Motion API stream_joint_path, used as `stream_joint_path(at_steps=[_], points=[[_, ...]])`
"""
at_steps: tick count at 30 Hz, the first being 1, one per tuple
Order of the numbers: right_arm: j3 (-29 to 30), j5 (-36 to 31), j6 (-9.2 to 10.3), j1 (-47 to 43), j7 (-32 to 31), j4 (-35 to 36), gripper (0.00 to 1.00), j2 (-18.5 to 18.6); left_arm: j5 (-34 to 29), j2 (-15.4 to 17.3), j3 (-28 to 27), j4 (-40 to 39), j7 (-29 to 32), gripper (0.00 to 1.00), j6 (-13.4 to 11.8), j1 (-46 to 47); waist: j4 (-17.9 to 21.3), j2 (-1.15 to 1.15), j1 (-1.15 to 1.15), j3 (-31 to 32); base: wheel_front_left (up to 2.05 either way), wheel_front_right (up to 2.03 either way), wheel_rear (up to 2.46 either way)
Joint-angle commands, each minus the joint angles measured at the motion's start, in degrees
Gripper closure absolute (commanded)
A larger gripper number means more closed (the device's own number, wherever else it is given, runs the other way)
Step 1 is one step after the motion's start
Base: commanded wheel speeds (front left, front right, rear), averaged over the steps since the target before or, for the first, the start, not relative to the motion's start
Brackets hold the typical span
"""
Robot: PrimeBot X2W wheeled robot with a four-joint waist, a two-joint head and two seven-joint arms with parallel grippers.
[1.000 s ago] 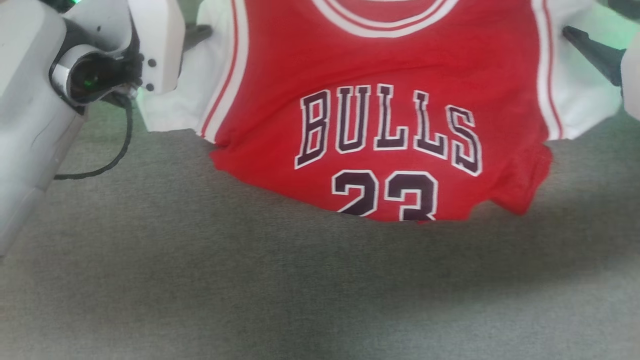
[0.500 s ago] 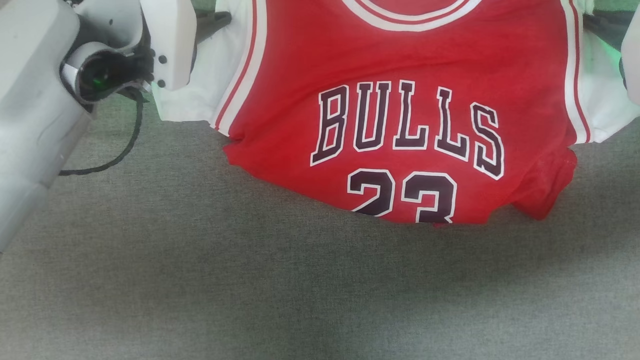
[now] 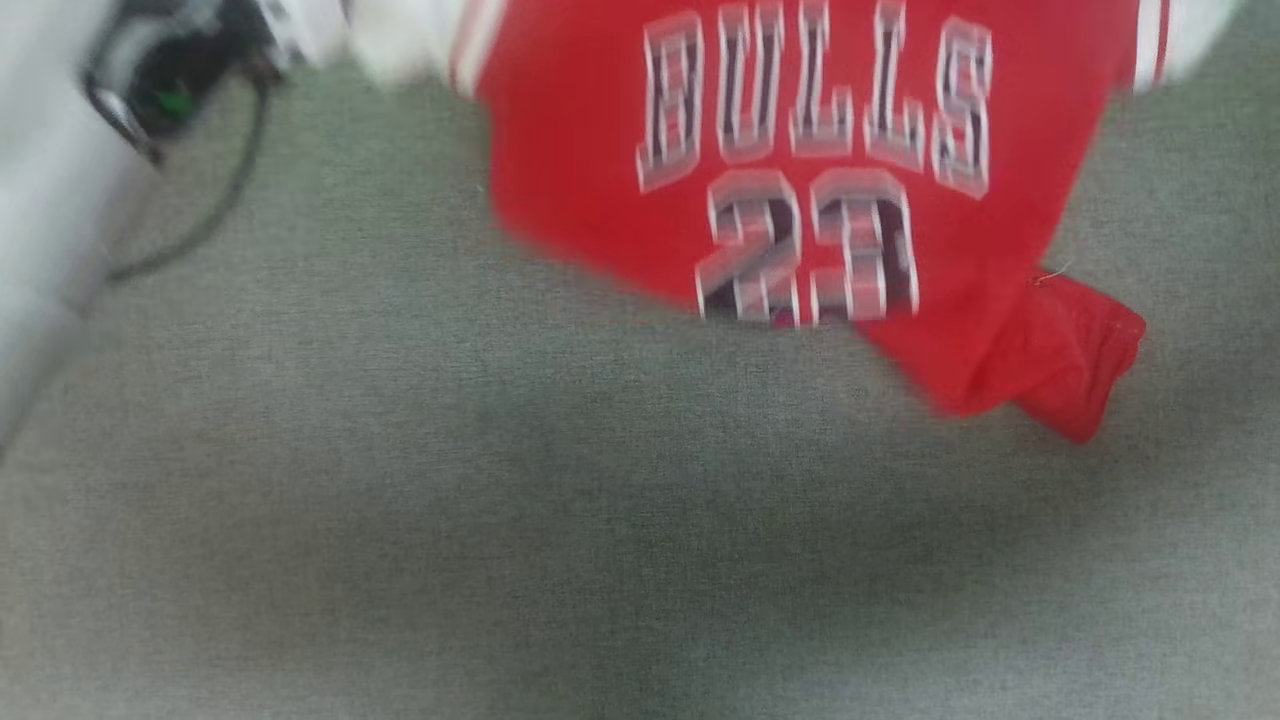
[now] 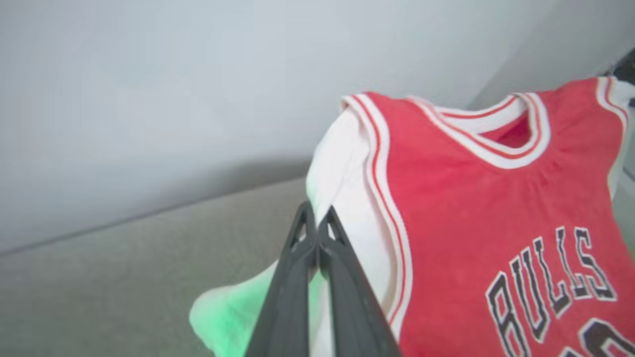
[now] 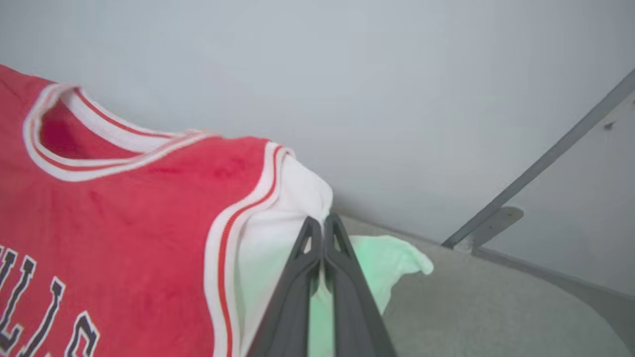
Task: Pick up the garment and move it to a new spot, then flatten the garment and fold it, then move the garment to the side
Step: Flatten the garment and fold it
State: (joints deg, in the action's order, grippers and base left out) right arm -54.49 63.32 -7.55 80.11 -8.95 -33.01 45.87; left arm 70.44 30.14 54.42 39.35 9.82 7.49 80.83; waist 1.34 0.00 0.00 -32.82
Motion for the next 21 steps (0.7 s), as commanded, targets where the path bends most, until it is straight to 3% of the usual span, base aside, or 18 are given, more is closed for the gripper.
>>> stream_joint_path(at_steps=[1, 7, 10, 14, 21], points=[[1.8, -0.2, 0.12, 2.9, 3.0, -2.7, 1.0, -1.1, -0.2, -1.0, -1.8, 2.3, -3.5, 1.0, -0.1, 2.6, -0.3, 0.0, 0.0, 0.5, 0.0, 0.0, 0.0], [8.9, -1.7, 0.13, 14.3, 12.0, -15.0, 1.0, -6.9, -1.0, -4.2, -8.7, 11.4, -18.5, 1.0, -1.4, 13.8, -0.9, 0.0, 0.0, 1.5, 0.0, 0.0, 0.0], [11.5, -3.3, 0.14, 20.2, 16.5, -20.7, 1.0, -9.6, -0.5, -5.9, -12.1, 14.6, -23.2, 1.0, -2.0, 19.3, -1.2, 0.0, 0.0, 2.3, 0.0, 0.0, 0.0], [11.5, -4.5, 0.13, 23.4, 17.2, -24.9, 1.0, -13.2, -0.9, -7.9, -13.5, 17.2, -24.6, 1.0, -1.1, 21.9, -1.4, 0.0, 0.0, 3.8, 0.0, 0.0, 0.0], [6.5, -4.4, 0.13, 16.6, 14.1, -21.9, 1.0, -12.8, 0.1, -8.0, -11.7, 17.2, -24.7, 1.0, -0.1, 14.3, -1.7, 0.0, 0.0, 5.8, 0.0, 0.0, 0.0]])
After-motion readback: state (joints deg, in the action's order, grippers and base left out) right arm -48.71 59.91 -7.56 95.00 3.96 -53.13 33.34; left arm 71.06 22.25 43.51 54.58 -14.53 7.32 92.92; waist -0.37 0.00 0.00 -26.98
